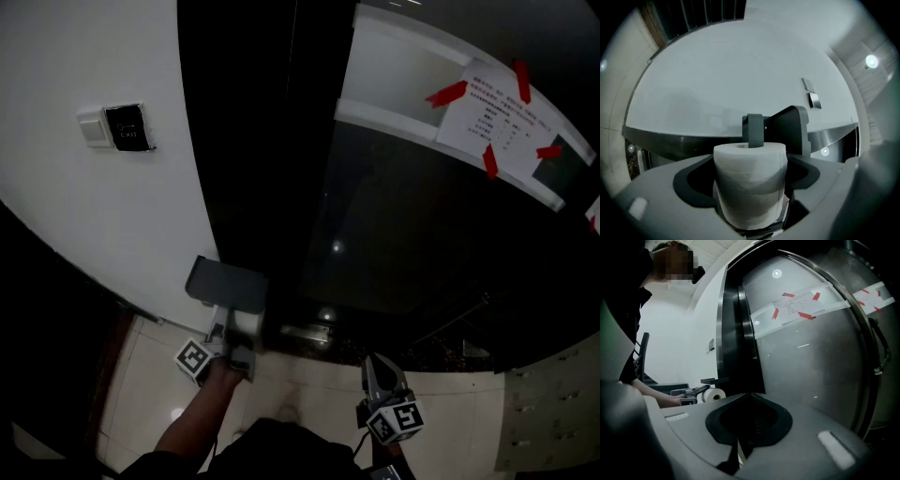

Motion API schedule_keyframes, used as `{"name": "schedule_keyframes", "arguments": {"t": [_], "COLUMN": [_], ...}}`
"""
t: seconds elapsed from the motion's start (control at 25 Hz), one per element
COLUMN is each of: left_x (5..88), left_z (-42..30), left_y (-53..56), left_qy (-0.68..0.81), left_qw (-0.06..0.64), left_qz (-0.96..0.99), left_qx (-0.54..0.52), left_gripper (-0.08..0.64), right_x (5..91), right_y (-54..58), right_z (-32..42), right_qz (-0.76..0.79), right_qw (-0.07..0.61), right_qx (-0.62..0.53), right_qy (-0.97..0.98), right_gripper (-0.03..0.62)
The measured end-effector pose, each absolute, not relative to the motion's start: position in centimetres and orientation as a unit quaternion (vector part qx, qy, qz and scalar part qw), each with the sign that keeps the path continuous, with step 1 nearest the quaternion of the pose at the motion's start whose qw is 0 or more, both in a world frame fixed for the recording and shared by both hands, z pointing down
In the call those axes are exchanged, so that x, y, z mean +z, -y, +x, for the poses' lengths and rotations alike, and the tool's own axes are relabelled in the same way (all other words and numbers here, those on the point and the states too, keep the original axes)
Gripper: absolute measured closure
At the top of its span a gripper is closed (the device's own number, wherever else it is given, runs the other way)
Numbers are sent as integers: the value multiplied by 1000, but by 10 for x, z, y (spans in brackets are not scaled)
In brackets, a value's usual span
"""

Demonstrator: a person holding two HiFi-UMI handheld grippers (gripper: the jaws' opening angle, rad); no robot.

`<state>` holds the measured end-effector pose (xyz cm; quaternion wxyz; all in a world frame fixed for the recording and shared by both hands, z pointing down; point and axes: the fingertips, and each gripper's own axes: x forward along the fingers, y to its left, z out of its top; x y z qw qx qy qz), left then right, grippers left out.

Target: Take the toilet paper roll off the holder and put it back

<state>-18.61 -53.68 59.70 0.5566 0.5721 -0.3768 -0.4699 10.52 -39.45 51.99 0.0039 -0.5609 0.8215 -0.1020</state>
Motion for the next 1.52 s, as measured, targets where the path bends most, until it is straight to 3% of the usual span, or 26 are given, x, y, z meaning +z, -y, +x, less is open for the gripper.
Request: {"name": "schedule_keyframes", "arguments": {"t": [1.16,1.52], "left_x": [599,562], "left_z": [-48,-21], "left_y": [520,482], "left_qy": [291,218], "left_qw": [621,623], "left_qz": [603,658], "left_qx": [-408,-364], "left_gripper": [126,125], "right_x": [506,504], "right_y": [351,349], "right_z": [175,170], "right_qz": [-626,-615], "right_qw": [7,14], "right_qx": [-85,-86], "right_qy": [-775,-783], "right_gripper": [578,578]}}
